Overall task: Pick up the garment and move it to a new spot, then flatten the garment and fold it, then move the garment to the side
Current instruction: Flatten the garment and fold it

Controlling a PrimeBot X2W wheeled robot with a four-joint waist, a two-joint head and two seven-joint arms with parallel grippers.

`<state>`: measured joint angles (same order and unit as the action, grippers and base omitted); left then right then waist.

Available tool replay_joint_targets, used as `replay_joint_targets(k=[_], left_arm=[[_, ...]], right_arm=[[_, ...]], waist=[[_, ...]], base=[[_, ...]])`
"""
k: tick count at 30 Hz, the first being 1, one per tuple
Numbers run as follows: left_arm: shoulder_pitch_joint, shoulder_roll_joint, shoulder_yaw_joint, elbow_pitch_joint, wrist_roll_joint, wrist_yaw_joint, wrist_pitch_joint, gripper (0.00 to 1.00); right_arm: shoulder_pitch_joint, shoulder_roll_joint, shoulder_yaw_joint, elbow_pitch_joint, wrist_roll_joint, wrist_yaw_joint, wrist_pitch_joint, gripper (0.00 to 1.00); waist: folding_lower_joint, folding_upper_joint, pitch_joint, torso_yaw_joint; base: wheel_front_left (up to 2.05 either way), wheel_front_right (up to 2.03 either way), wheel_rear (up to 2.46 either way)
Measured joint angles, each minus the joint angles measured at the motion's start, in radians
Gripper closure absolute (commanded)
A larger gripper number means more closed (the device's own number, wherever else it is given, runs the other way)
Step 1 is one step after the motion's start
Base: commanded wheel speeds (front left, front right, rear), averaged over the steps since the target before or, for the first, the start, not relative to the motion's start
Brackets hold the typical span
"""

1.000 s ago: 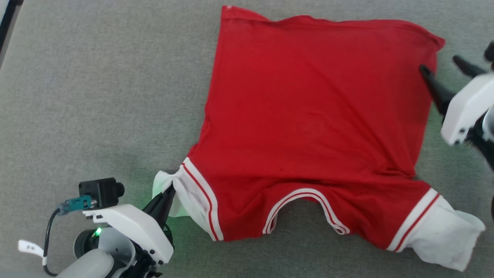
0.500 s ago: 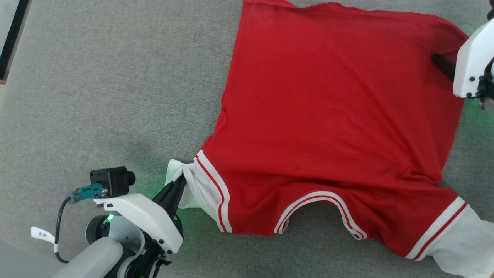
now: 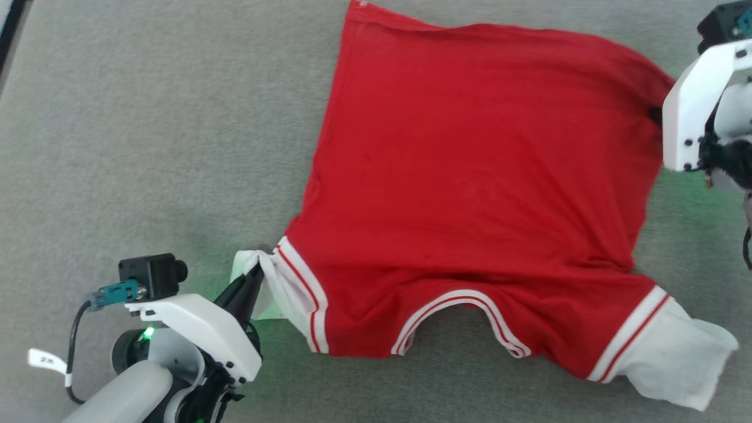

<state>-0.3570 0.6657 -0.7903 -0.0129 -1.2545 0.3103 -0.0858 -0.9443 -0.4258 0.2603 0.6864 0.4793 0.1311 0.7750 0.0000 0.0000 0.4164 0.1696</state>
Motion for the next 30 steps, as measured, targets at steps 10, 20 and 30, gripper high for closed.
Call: replay_joint_targets(k=[10,20,30], left_arm=[[0.036,0.059,0.026,-0.018,0.001,0.028,-0.012,1.00],[0.053,0.104,0.047,-0.036,-0.002,0.042,-0.012,1.00],[0.031,0.106,0.045,-0.031,0.005,0.041,0.000,1.00]], right_arm=[[0.247,-0.069,0.044,-0.339,0.130,0.000,-0.002,1.00],[0.619,0.004,-0.134,-0.695,0.133,0.000,0.108,1.00],[0.862,0.164,-0.244,-0.782,0.054,0.000,0.051,0.95]], waist=[[0.0000,0.0000,-0.056,-0.102],[0.0000,0.0000,-0.091,-0.198],[0.0000,0.0000,-0.078,-0.220]], base=[[0.00,0.00,0.00],[0.00,0.00,0.00],[0.00,0.00,0.00]])
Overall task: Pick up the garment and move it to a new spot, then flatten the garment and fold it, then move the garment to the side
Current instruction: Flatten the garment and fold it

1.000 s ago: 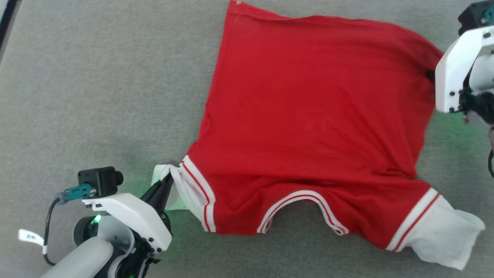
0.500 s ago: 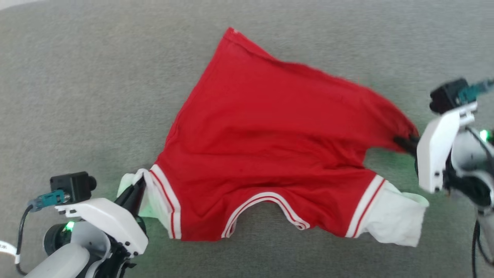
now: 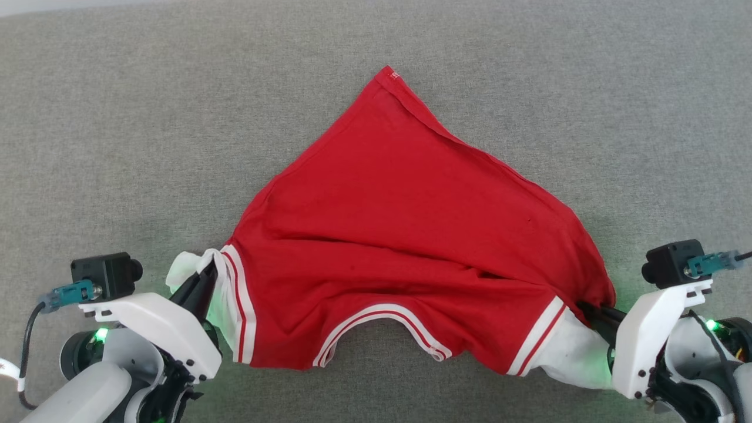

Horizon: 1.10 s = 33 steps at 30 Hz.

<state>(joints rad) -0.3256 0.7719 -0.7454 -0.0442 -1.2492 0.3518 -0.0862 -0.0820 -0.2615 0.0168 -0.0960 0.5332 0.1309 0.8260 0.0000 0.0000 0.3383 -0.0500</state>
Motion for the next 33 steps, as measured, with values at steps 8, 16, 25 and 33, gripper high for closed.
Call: replay_joint_targets(k=[8,16,25,33], left_arm=[[-0.016,-0.007,0.000,0.015,0.002,-0.009,0.002,1.00],[-0.014,-0.005,0.004,0.008,0.002,-0.007,-0.003,1.00],[-0.031,-0.030,-0.012,0.005,0.014,-0.013,-0.001,1.00],[-0.114,-0.114,-0.064,0.049,0.049,-0.058,0.025,1.00]], right_arm=[[0.006,0.007,0.001,-0.008,-0.045,0.000,-0.100,0.00],[0.003,-0.020,-0.030,-0.224,-0.073,0.000,-0.122,0.00],[-0.164,-0.072,0.054,-0.237,-0.093,0.000,-0.197,0.00],[-0.470,-0.145,0.220,0.109,-0.054,0.000,-0.264,0.00]], waist=[[0.0000,0.0000,-0.001,-0.006],[0.0000,0.0000,-0.005,-0.001],[0.0000,0.0000,0.008,0.059],[0.0000,0.0000,0.029,0.180]], base=[[0.00,0.00,0.00],[0.00,0.00,0.00],[0.00,0.00,0.00],[0.00,0.00,0.00]])
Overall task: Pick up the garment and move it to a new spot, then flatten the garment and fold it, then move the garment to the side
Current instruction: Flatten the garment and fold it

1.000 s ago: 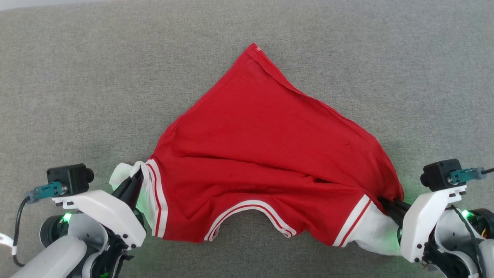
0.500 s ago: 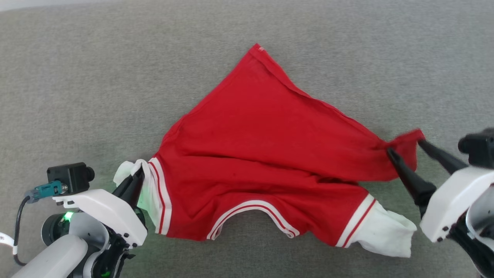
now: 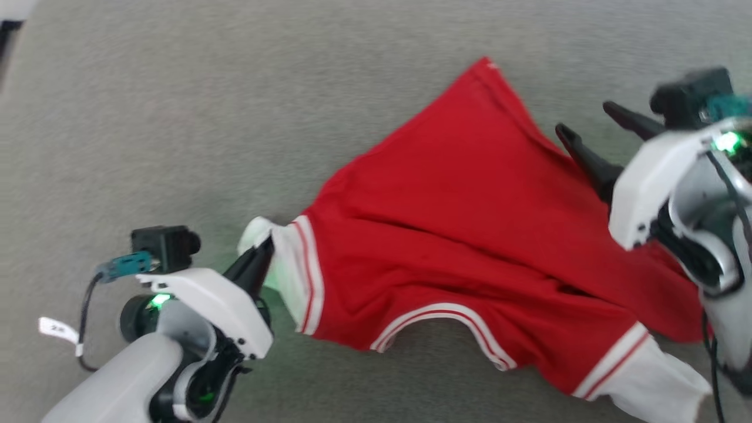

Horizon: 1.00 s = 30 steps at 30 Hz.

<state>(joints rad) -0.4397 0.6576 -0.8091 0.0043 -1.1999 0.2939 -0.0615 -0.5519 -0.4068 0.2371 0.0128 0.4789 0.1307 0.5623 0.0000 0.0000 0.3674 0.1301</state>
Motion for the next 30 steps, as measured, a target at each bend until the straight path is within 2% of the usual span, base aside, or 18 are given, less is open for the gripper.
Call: replay_joint_targets(k=[9,14,17,18,24,25,26,30], left_arm=[[-0.054,-0.079,-0.042,0.064,0.022,-0.052,0.010,1.00],[-0.075,-0.120,-0.062,0.108,0.025,-0.085,0.014,1.00],[-0.087,-0.132,-0.066,0.134,0.025,-0.102,0.013,1.00],[-0.090,-0.142,-0.067,0.150,0.025,-0.112,0.012,1.00],[-0.095,-0.156,-0.072,0.191,0.022,-0.136,0.008,1.00],[-0.096,-0.157,-0.072,0.199,0.022,-0.139,0.008,1.00],[-0.099,-0.158,-0.072,0.205,0.022,-0.141,0.008,1.00],[-0.126,-0.150,-0.067,0.220,0.022,-0.151,0.018,1.00]], right_arm=[[-0.220,-0.043,0.152,0.305,0.050,0.000,-0.011,0.00],[-0.315,-0.063,0.237,0.478,0.094,0.000,0.021,0.00],[-0.364,-0.071,0.312,0.571,0.106,0.000,0.070,0.00],[-0.395,-0.072,0.355,0.622,0.131,0.000,0.117,0.00],[-0.489,-0.075,0.475,0.713,0.200,-0.002,0.274,0.01],[-0.497,-0.075,0.490,0.718,0.211,-0.002,0.286,0.70],[-0.504,-0.075,0.501,0.722,0.221,-0.002,0.286,1.00],[-0.516,-0.077,0.522,0.733,0.236,0.001,0.205,1.00]], waist=[[0.0000,0.0000,0.010,0.113],[0.0000,0.0000,0.013,0.174],[0.0000,0.0000,0.018,0.203],[0.0000,0.0000,0.022,0.217],[0.0000,0.0000,0.025,0.232],[0.0000,0.0000,0.024,0.231],[0.0000,0.0000,0.023,0.229],[0.0000,0.0000,0.018,0.210]], base=[[0.00,0.00,0.00],[0.00,0.00,0.00],[0.00,0.00,0.00],[0.00,0.00,0.00],[0.00,0.00,0.00],[0.00,0.00,0.00],[0.00,0.00,0.00],[0.00,0.00,0.00]])
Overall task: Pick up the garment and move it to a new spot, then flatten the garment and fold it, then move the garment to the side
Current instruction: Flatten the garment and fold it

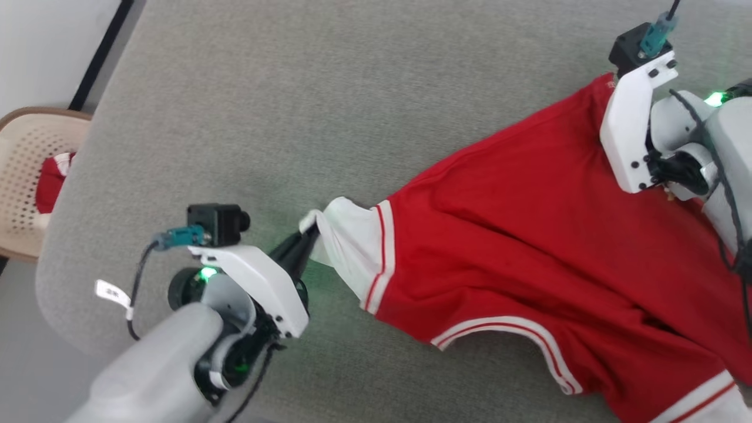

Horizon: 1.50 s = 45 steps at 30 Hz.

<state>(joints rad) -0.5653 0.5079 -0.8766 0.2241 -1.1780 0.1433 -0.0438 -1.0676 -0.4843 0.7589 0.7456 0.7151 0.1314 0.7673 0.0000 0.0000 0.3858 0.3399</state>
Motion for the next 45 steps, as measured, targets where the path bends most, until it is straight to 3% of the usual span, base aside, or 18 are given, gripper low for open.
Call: replay_joint_targets(k=[7,14,23,29,37,45], left_arm=[[-0.065,0.079,0.040,-0.010,0.001,0.012,0.039,1.00],[-0.198,0.192,0.051,-0.047,0.051,0.030,0.151,1.00],[-0.427,0.247,0.054,-0.009,0.094,0.003,0.310,1.00],[-0.576,0.236,0.049,0.066,0.130,-0.039,0.383,1.00],[-0.738,0.178,0.047,0.219,0.150,-0.100,0.421,1.00],[-0.915,0.090,0.053,0.407,0.213,-0.145,0.339,1.00]], right_arm=[[-0.009,-0.036,0.018,-0.048,0.040,0.000,-0.142,1.00],[-0.041,-0.072,-0.001,-0.123,0.067,0.000,-0.209,1.00],[-0.094,-0.085,-0.069,-0.195,0.078,0.000,-0.240,1.00],[-0.121,-0.068,-0.145,-0.207,0.055,0.000,-0.249,1.00],[-0.164,-0.021,-0.221,-0.199,-0.011,0.000,-0.239,1.00],[-0.261,0.059,-0.286,-0.072,-0.122,0.000,-0.332,1.00]], waist=[[0.0000,0.0000,-0.024,-0.063],[0.0000,0.0000,-0.053,-0.147],[0.0000,0.0000,-0.090,-0.240],[0.0000,0.0000,-0.104,-0.282],[0.0000,0.0000,-0.096,-0.316],[0.0000,0.0000,-0.046,-0.332]], base=[[0.00,0.00,0.00],[0.00,0.00,0.00],[0.00,0.00,0.00],[0.00,0.00,0.00],[0.00,0.00,0.00],[0.00,0.00,0.00]])
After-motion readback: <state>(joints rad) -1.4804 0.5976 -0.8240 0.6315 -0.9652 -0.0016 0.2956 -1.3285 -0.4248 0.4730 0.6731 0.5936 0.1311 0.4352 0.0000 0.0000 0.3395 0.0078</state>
